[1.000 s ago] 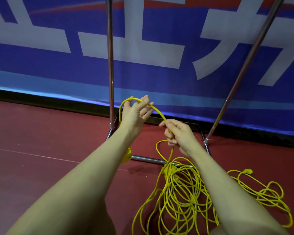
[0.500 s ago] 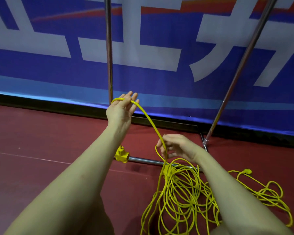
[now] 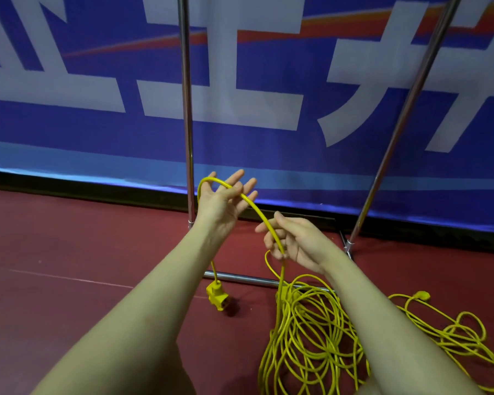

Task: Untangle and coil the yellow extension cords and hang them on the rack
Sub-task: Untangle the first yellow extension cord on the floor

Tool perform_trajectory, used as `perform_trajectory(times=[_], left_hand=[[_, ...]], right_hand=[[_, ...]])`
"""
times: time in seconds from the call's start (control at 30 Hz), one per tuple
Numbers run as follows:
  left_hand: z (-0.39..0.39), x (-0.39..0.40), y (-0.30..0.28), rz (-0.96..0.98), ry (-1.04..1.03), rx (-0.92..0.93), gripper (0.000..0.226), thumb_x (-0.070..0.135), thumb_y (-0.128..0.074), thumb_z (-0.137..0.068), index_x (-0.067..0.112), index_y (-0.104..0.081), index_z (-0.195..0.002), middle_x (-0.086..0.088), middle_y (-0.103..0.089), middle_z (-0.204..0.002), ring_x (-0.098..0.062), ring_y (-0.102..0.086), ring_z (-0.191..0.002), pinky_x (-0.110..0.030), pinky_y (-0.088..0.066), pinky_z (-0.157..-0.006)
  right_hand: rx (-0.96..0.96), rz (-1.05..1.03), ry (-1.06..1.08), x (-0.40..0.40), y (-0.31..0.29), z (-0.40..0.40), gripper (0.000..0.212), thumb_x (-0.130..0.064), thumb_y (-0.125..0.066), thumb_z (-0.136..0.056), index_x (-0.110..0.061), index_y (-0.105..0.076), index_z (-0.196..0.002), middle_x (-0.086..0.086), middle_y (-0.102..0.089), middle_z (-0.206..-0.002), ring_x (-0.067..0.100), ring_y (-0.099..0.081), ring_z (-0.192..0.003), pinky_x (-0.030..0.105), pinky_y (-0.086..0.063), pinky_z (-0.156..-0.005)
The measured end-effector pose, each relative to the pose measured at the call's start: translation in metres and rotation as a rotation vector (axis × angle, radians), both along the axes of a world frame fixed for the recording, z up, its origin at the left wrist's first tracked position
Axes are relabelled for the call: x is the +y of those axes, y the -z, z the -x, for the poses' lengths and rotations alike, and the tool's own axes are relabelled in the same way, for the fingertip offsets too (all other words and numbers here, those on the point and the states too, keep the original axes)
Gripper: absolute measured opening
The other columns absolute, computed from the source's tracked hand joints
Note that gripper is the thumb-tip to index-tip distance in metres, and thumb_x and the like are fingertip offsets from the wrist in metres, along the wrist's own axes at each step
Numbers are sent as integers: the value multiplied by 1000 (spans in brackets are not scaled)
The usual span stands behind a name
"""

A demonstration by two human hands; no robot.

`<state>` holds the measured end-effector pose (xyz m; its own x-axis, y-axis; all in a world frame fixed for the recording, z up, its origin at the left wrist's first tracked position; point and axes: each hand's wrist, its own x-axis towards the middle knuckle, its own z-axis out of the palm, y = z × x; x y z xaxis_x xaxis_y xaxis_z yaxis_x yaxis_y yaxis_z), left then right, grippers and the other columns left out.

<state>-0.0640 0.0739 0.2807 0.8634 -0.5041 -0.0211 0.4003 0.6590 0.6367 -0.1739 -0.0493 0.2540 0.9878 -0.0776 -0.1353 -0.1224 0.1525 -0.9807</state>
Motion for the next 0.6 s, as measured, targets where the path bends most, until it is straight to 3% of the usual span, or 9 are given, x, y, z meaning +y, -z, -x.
perform_trajectory(times=[0.07,0.17,0.27,0.37,0.47,0.6], left_hand=[[-5,6,-4,32,-42,-3,58,-13,-45,-91,14,-25,-137,-11,-62,-111,-26,-72,-81,-38,-59,-71],[-12,14,-6,90,-105,55,44,-9,-46,-93,6,-33,-131,-12,-62,-110,-23,-72,-79,-34,-60,-70],[-14,18,-1,75,-103,109,33,-4,-48,-94,3,-37,-125,-16,-63,-111,-21,-72,-77,-31,-59,-67],[-2,16,0,-71,72,0,28,2,-53,-92,5,-45,-118,-8,-71,-96,-21,-71,-84,-33,-58,-78],[17,9,-1,-165,170,-133,23,-2,-54,-90,4,-48,-112,-10,-73,-88,-21,-72,-82,-31,-59,-73],[14,5,-8,-88,25,-142,24,-5,-50,-92,2,-45,-115,-14,-66,-100,-20,-72,-79,-29,-59,-69]], right_hand=[[75,21,-59,-2,2,4,43,-33,-34,-99,-3,-62,-88,7,-60,-61,16,-55,-52,22,-47,-52],[142,226,-148,-5,12,11,28,-24,-42,-98,-8,-62,-87,3,-59,-67,15,-57,-62,26,-50,-61],[74,193,-42,-4,15,11,24,-15,-41,-99,-7,-59,-87,-3,-47,-55,8,-39,-44,19,-38,-47],[-39,89,96,-2,4,7,26,-17,-37,-101,-7,-57,-87,-5,-35,-47,2,-21,-35,12,-17,-39],[-64,130,71,1,-6,6,27,-20,-38,-101,-7,-57,-87,-3,-37,-46,3,-20,-32,12,-17,-39],[-44,43,27,4,-8,7,33,-30,-43,-95,-4,-59,-86,4,-48,-49,10,-35,-35,18,-30,-40]])
